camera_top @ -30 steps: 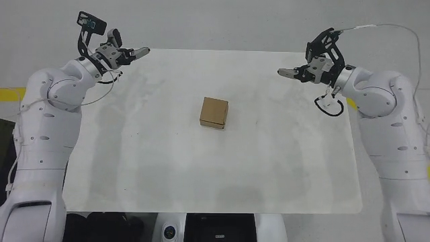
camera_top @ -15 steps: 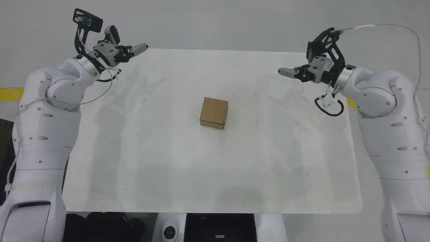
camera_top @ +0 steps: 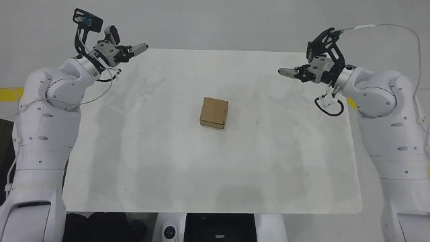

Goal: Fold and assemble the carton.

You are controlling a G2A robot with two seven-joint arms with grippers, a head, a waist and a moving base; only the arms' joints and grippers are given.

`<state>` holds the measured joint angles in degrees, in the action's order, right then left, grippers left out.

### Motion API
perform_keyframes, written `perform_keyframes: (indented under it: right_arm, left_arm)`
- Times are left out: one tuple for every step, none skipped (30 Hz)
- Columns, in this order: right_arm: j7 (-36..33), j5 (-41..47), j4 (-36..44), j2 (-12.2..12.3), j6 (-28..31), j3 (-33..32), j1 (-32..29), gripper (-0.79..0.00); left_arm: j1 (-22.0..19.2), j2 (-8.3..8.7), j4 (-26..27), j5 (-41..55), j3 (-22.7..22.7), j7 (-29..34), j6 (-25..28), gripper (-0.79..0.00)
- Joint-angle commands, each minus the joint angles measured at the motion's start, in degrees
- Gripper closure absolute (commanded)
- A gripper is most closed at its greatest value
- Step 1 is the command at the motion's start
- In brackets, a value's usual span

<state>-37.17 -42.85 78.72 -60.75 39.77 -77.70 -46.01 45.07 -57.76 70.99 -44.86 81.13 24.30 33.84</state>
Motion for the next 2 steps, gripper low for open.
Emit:
perform_keyframes:
  right_arm:
    - [0.0,0.0,0.0,0.0,0.0,0.0,0.0,-0.785]
    - [0.0,0.0,0.0,0.0,0.0,0.0,0.0,-0.785]
  left_arm:
    - [0.0,0.0,0.0,0.0,0.0,0.0,0.0,-0.784]
    - [0.0,0.0,0.0,0.0,0.0,0.0,0.0,-0.785]
